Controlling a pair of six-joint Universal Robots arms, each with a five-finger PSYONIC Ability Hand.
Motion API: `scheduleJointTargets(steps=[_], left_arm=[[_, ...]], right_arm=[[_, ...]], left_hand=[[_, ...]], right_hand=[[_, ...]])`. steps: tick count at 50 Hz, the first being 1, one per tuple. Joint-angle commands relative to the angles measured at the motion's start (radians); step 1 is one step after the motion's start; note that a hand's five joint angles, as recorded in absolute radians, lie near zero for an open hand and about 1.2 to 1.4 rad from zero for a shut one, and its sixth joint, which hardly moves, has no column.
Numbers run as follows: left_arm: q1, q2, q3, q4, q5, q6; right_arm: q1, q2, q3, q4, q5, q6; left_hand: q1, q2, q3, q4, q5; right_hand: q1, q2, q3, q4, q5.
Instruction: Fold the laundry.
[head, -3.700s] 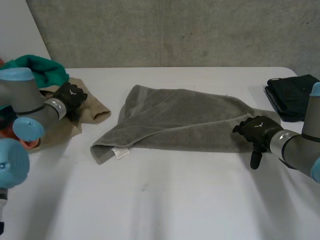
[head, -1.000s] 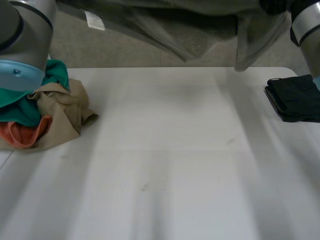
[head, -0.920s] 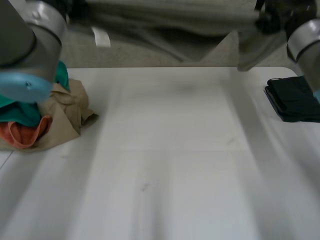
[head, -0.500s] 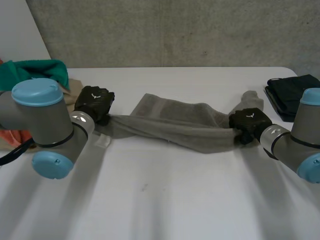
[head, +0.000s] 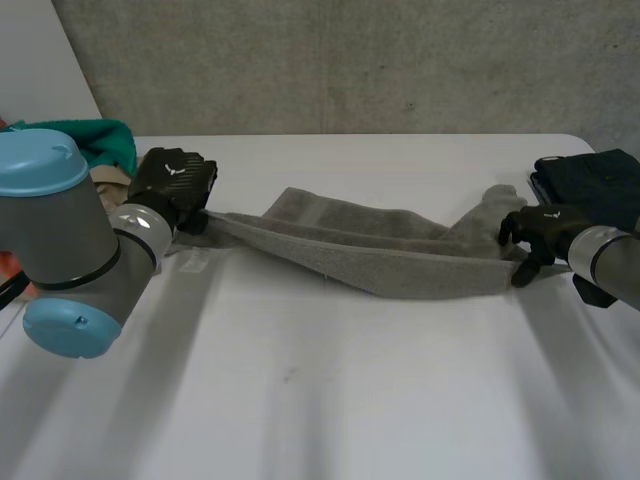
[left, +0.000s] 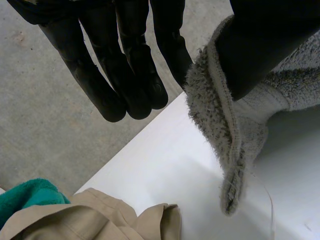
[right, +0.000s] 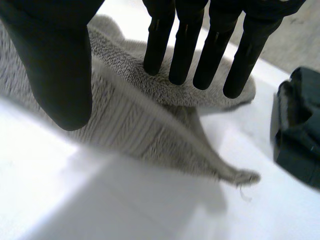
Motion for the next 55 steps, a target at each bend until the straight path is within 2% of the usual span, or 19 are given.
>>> scheduleJointTargets(steps=[1, 3, 5, 6, 7, 11, 13, 20, 24, 28, 30, 34, 39, 43, 47, 50, 51, 54, 55], left_arm=[[0.006, -0.014, 0.003, 0.0, -0.004, 0.002], [0.008, -0.014, 0.003, 0.0, -0.007, 0.004], [0.011, -0.016, 0.003, 0.0, -0.009, 0.004], [0.011, -0.016, 0.001, 0.0, -0.01, 0.004], [0.012, -0.013, 0.0, -0.002, -0.01, 0.005], [0.014, -0.001, -0.014, -0.039, -0.013, 0.014], [0.014, 0.03, -0.025, -0.085, -0.015, 0.028], [0.021, 0.307, -0.01, -0.259, -0.012, 0.057], [0.034, 0.47, 0.059, -0.298, 0.013, 0.05], [0.046, 0.547, 0.155, -0.329, 0.06, 0.04], [0.067, 0.498, 0.22, -0.385, 0.077, 0.047], [0.095, 0.373, 0.29, -0.465, 0.09, 0.059], [0.109, 0.169, 0.359, -0.514, 0.106, 0.096], [0.107, -0.017, 0.46, -0.504, 0.119, 0.14], [0.109, -0.202, 0.694, -0.43, 0.148, 0.185], [0.107, -0.254, 0.829, -0.358, 0.162, 0.177], [0.107, -0.266, 0.915, -0.296, 0.166, 0.16], [0.107, -0.263, 1.012, -0.18, 0.159, 0.111], [0.109, -0.252, 1.043, -0.093, 0.147, 0.07]], right_arm=[[-0.021, 0.021, 0.017, -0.02, 0.002, -0.017], [-0.027, 0.019, 0.02, -0.042, 0.004, -0.022], [-0.035, 0.021, 0.03, -0.075, 0.018, -0.022], [-0.036, 0.021, 0.031, -0.088, 0.027, -0.023], [-0.039, 0.018, 0.034, -0.104, 0.039, -0.025], [-0.044, -0.01, 0.062, -0.132, 0.1, -0.054], [-0.049, -0.083, 0.1, -0.126, 0.105, -0.086], [-0.084, -0.42, 0.12, 0.028, 0.004, -0.21], [-0.104, -0.54, 0.01, 0.133, -0.025, -0.172], [-0.133, -0.574, -0.122, 0.236, -0.041, -0.106], [-0.165, -0.535, -0.217, 0.327, -0.079, -0.082], [-0.144, -0.473, -0.28, 0.401, -0.093, -0.106], [-0.093, -0.364, -0.32, 0.471, -0.073, -0.192], [-0.037, -0.26, -0.351, 0.44, -0.039, -0.221], [0.042, -0.124, -0.458, 0.234, 0.057, -0.155], [0.063, -0.086, -0.513, 0.088, 0.113, -0.094], [0.071, -0.073, -0.553, -0.033, 0.148, -0.036], [0.077, -0.071, -0.596, -0.216, 0.214, 0.062], [0.076, -0.083, -0.605, -0.326, 0.263, 0.117]], left_hand=[[0.236, 0.198, 0.206, 0.198, 0.231], [0.236, 0.198, 0.206, 0.198, 0.231], [0.236, 0.198, 0.206, 0.198, 0.231], [0.236, 0.198, 0.206, 0.198, 0.231], [0.236, 0.198, 0.206, 0.198, 0.231], [0.236, 0.198, 0.206, 0.198, 0.231], [0.236, 0.198, 0.206, 0.198, 0.231], [0.236, 0.198, 0.206, 0.198, 0.231], [0.236, 0.198, 0.206, 0.198, 0.231], [0.236, 0.198, 0.206, 0.198, 0.231], [0.236, 0.198, 0.206, 0.198, 0.231], [0.236, 0.198, 0.206, 0.198, 0.231], [0.236, 0.198, 0.206, 0.198, 0.231], [0.236, 0.198, 0.206, 0.198, 0.231], [0.236, 0.198, 0.206, 0.198, 0.231], [0.236, 0.198, 0.206, 0.198, 0.231], [0.236, 0.198, 0.206, 0.198, 0.231], [0.236, 0.198, 0.206, 0.198, 0.231], [0.236, 0.198, 0.206, 0.198, 0.231]], right_hand=[[0.09, 0.105, 0.105, 0.102, 0.125], [0.155, 0.17, 0.17, 0.167, 0.19], [0.497, 0.512, 0.512, 0.509, 0.532], [0.754, 0.769, 0.77, 0.766, 0.789], [0.783, 0.799, 0.799, 0.795, 0.818], [0.784, 0.799, 0.799, 0.796, 0.819], [0.784, 0.799, 0.799, 0.796, 0.819], [0.784, 0.799, 0.799, 0.796, 0.819], [0.784, 0.799, 0.799, 0.796, 0.819], [0.784, 0.799, 0.799, 0.796, 0.819], [0.784, 0.799, 0.799, 0.796, 0.819], [0.784, 0.799, 0.799, 0.796, 0.819], [0.784, 0.799, 0.799, 0.796, 0.819], [0.784, 0.799, 0.799, 0.796, 0.819], [0.784, 0.799, 0.799, 0.796, 0.819], [0.784, 0.799, 0.799, 0.796, 0.819], [0.784, 0.799, 0.799, 0.796, 0.819], [0.784, 0.799, 0.799, 0.796, 0.819], [0.784, 0.799, 0.799, 0.796, 0.819]])
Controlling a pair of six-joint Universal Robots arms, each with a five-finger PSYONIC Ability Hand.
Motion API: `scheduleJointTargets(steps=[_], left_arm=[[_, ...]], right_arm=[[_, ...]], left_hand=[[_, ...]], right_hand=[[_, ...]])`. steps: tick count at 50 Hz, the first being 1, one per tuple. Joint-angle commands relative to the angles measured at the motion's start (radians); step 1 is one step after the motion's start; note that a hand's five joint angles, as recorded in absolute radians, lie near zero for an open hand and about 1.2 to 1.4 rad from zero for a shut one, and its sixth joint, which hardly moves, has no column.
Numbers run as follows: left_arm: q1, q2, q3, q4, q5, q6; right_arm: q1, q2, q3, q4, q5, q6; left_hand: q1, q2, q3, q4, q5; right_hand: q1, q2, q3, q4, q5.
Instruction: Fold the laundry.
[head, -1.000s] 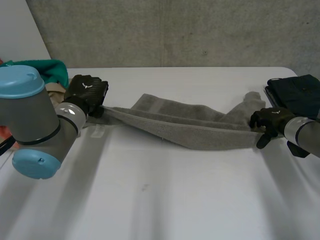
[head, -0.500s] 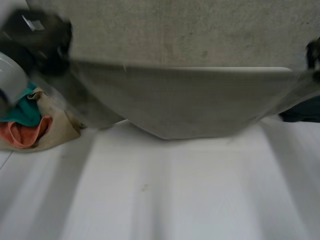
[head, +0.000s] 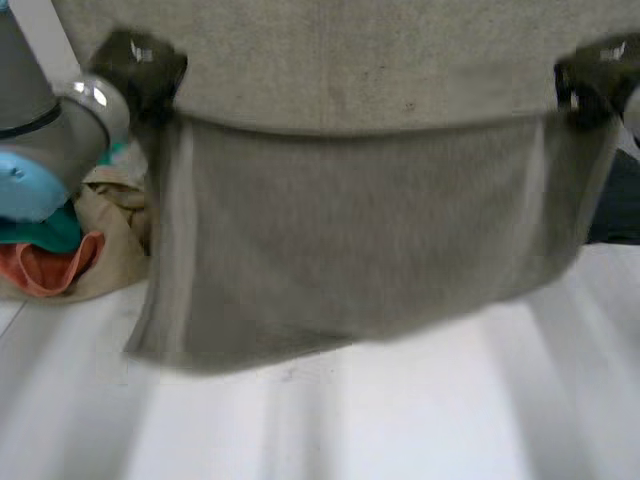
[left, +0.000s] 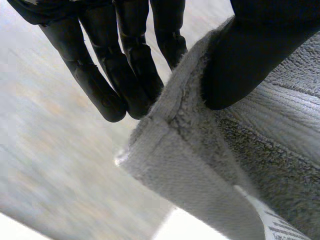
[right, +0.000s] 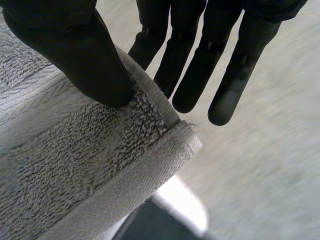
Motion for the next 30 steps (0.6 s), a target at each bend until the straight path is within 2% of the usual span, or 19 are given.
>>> scheduleJointTargets(steps=[1, 4, 8, 18, 25, 30], left_arm=[[0.003, -0.019, 0.275, 0.329, -0.02, -0.125], [0.004, 0.029, 0.249, 0.483, -0.066, -0.221], [0.013, 0.065, 0.168, 0.565, -0.081, -0.304], [0.039, 0.046, -0.058, 0.57, -0.05, -0.306], [0.041, -0.023, -0.227, 0.546, -0.012, -0.255], [0.038, -0.063, -0.338, 0.432, -0.009, -0.223]], right_arm=[[0.03, 0.026, -0.13, -0.545, 0.206, 0.266], [0.028, 0.0, -0.134, -0.7, 0.255, 0.332], [0.031, -0.007, -0.146, -0.69, 0.23, 0.337], [0.023, -0.001, -0.068, -0.515, 0.142, 0.337], [0.02, 0.017, 0.148, -0.448, 0.044, 0.309], [0.002, 0.054, 0.312, -0.418, 0.015, 0.224]], left_hand=[[0.236, 0.198, 0.205, 0.197, 0.231], [0.236, 0.198, 0.205, 0.197, 0.231], [0.236, 0.198, 0.205, 0.197, 0.231], [0.236, 0.198, 0.205, 0.197, 0.231], [0.236, 0.198, 0.205, 0.197, 0.231], [0.236, 0.198, 0.205, 0.197, 0.231]], right_hand=[[0.257, 0.221, 0.21, 0.2, 0.215], [0.257, 0.221, 0.21, 0.2, 0.215], [0.257, 0.221, 0.21, 0.2, 0.215], [0.257, 0.221, 0.21, 0.2, 0.215], [0.257, 0.221, 0.21, 0.2, 0.215], [0.257, 0.221, 0.21, 0.2, 0.215]])
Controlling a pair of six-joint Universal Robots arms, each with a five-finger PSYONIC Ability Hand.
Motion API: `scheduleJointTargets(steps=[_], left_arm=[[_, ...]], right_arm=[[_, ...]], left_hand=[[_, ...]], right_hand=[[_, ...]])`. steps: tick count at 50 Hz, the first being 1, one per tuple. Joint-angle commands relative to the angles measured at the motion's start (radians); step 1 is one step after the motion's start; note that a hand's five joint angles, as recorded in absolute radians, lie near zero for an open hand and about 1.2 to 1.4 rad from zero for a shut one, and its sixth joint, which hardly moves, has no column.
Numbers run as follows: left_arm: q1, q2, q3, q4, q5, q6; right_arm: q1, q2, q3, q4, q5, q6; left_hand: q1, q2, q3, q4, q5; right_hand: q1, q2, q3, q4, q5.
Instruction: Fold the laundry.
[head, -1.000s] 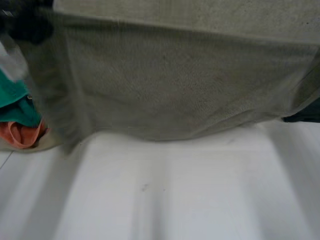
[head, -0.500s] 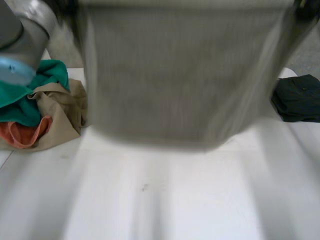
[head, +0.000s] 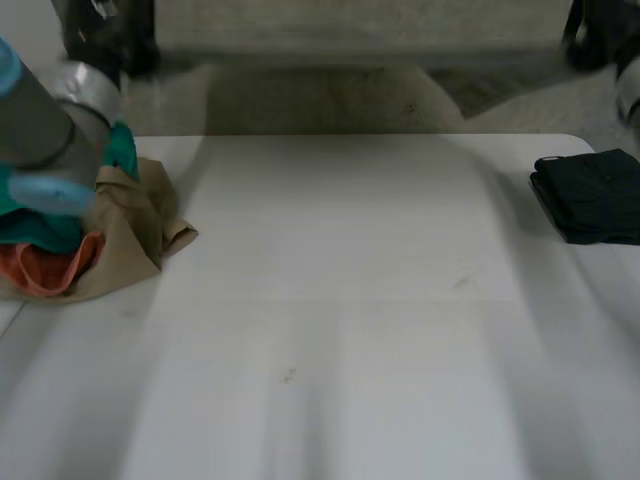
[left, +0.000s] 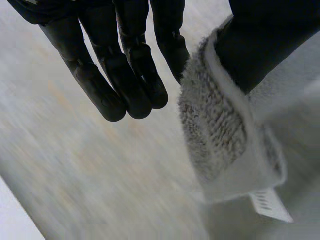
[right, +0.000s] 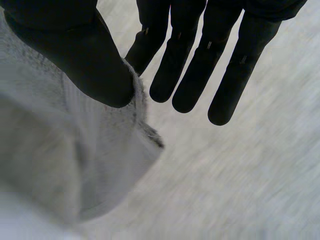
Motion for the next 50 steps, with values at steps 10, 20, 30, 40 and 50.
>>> scheduleJointTargets(steps=[10, 20, 30, 40, 50], left_arm=[[-0.023, 0.039, -0.333, -0.402, 0.015, 0.185], [-0.089, 0.317, -0.658, -0.729, -0.049, 0.426], [-0.148, 0.339, -0.595, -0.761, -0.071, 0.458], [-0.157, 0.055, -0.215, -0.597, -0.124, 0.377], [-0.186, -0.197, 0.096, -0.574, -0.174, 0.374]], right_arm=[[-0.075, 0.054, 0.321, 0.341, -0.06, -0.318], [-0.211, -0.176, 0.513, 0.898, -0.061, -0.856], [-0.181, -0.206, 0.516, 0.657, -0.091, -0.814], [-0.132, -0.034, 0.373, 0.318, -0.086, -0.547], [-0.083, 0.113, 0.271, 0.03, -0.023, -0.471]], left_hand=[[0.236, 0.198, 0.205, 0.197, 0.231], [0.236, 0.198, 0.205, 0.197, 0.231], [0.236, 0.198, 0.205, 0.197, 0.231], [0.236, 0.198, 0.205, 0.197, 0.231], [0.236, 0.198, 0.205, 0.197, 0.231]], right_hand=[[0.257, 0.221, 0.206, 0.2, 0.212], [0.257, 0.221, 0.206, 0.2, 0.212], [0.257, 0.221, 0.206, 0.2, 0.212], [0.257, 0.221, 0.206, 0.2, 0.212], [0.257, 0.221, 0.206, 0.2, 0.212]])
